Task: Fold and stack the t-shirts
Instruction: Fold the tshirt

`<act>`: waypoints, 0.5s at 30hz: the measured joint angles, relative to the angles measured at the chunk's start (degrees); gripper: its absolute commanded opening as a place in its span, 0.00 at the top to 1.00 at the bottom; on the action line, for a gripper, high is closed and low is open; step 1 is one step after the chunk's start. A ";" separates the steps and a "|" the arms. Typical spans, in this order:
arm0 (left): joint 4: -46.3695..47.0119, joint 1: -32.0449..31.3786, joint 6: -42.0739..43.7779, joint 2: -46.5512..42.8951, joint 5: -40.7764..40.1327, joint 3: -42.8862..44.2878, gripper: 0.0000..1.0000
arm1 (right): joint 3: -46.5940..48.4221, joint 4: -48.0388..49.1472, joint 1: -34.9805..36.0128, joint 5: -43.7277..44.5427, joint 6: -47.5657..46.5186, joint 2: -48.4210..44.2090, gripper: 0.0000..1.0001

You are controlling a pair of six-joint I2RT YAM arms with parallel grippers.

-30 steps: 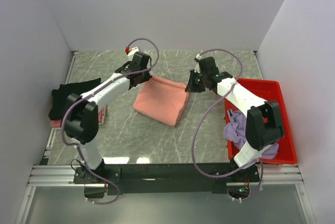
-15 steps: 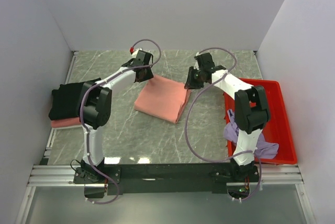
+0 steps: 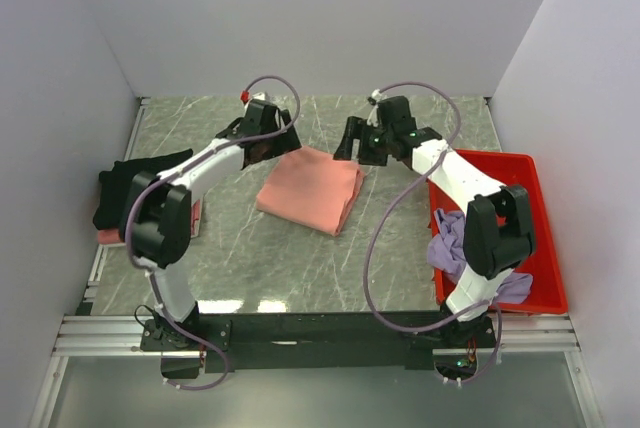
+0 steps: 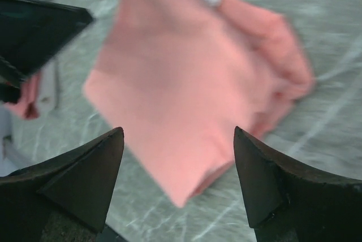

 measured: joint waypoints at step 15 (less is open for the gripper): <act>7.54 -6.03 -3.19 -6.29 4.52 -17.57 0.01 | 6.14 2.78 3.85 2.64 4.07 14.40 0.15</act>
